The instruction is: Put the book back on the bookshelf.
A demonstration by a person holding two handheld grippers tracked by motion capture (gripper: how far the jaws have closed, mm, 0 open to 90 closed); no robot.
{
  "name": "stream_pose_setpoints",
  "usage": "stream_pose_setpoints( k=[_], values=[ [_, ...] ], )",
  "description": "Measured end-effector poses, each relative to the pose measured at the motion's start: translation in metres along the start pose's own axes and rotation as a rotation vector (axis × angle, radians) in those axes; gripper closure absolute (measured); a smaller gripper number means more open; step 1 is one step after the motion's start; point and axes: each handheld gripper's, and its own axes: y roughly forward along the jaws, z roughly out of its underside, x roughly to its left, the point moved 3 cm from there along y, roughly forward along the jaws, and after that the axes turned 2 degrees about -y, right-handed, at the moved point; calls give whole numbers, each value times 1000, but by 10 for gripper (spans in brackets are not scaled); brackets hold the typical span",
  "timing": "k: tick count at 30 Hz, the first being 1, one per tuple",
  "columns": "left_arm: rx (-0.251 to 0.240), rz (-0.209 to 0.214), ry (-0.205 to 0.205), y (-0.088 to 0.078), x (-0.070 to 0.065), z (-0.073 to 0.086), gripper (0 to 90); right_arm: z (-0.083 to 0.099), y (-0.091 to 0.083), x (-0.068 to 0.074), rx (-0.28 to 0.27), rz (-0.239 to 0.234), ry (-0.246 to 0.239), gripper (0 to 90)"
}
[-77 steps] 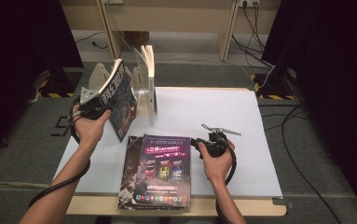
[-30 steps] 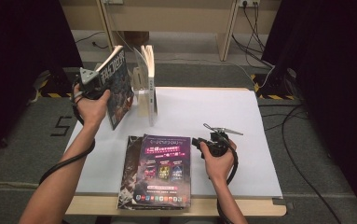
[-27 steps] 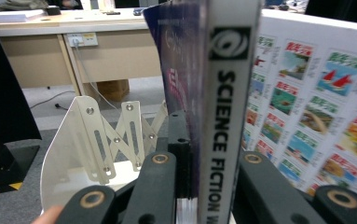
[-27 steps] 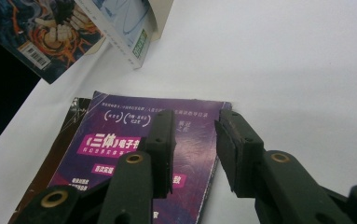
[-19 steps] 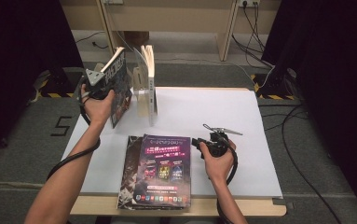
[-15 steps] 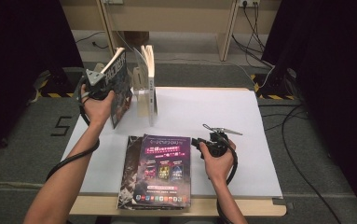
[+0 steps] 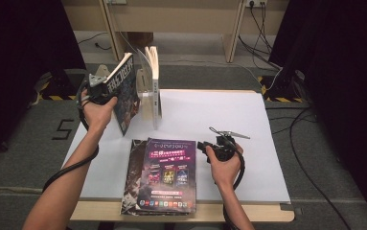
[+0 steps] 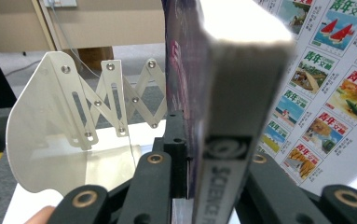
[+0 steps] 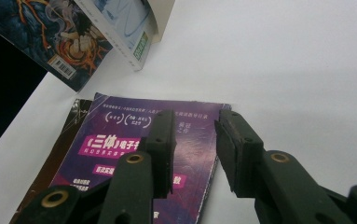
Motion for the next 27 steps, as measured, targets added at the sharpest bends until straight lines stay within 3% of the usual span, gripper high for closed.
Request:
stream_pose_setpoints(
  k=[13,17,22,27],
  values=[
    [20,7,-52,9,2,-13,720,0,0,-1,5,0,7,668],
    [44,11,-40,8,2,-16,753,0,1,-1,8,-2,12,667],
    [115,37,29,8,0,-20,815,0,1,-1,13,-1,15,666],
    [85,47,46,8,0,-20,820,1,1,-1,11,0,10,667]
  ],
)
